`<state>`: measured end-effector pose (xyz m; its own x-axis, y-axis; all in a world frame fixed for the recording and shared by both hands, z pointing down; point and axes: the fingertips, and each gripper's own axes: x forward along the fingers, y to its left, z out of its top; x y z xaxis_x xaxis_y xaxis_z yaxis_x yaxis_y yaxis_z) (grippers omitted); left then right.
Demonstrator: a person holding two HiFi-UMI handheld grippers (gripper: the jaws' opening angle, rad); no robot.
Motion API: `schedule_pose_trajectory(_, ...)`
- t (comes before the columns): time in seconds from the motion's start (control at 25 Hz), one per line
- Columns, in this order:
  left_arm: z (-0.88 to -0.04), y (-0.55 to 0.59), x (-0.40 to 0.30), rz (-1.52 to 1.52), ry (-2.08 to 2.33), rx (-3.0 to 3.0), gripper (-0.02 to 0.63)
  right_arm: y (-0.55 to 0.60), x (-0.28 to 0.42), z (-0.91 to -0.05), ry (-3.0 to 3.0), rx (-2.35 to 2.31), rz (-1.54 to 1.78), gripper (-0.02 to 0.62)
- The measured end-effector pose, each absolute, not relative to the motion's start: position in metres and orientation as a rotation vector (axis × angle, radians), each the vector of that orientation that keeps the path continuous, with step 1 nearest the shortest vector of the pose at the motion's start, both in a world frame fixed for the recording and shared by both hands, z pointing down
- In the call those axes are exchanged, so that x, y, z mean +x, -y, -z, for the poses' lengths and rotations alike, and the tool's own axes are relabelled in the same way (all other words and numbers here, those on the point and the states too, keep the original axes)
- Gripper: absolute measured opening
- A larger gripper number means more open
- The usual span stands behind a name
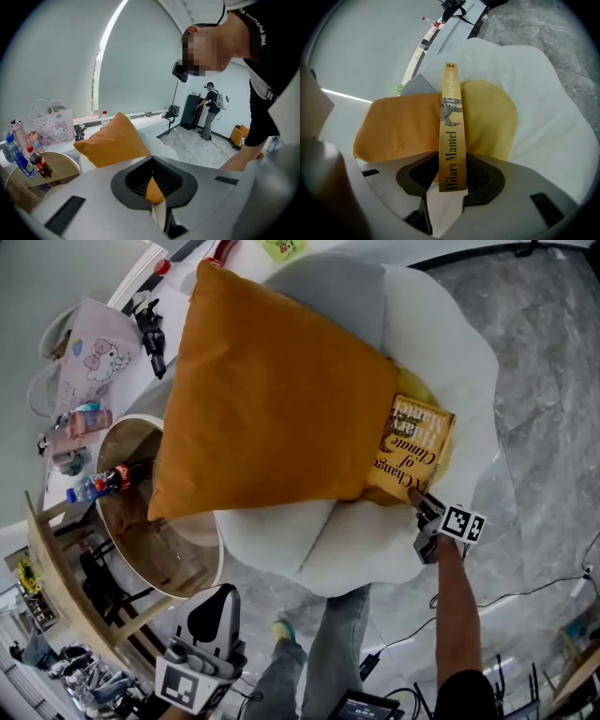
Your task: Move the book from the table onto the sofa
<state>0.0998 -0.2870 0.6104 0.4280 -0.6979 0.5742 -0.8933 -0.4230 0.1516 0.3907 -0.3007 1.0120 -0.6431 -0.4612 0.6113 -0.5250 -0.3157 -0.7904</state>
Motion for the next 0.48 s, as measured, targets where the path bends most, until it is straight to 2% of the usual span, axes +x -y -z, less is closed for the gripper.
schedule_pose_trajectory(0.08, -0.610, 0.285, 0.100, -0.587, 1.352, 2.248, 0.014, 0.299, 0.395, -1.018, 1.749, 1.338, -2.109, 0.182)
schedule_pose_trajectory(0.28, -0.602, 0.277, 0.091, -0.574, 1.366, 2.246, 0.014, 0.292, 0.413, -1.032, 1.572, 1.432, -1.782, 0.273)
schedule_pose_trajectory(0.48, -0.585, 0.272, 0.081, -0.553, 1.399, 2.252, 0.014, 0.281, 0.420, -1.014, 1.536, 1.435, -1.704, 0.275)
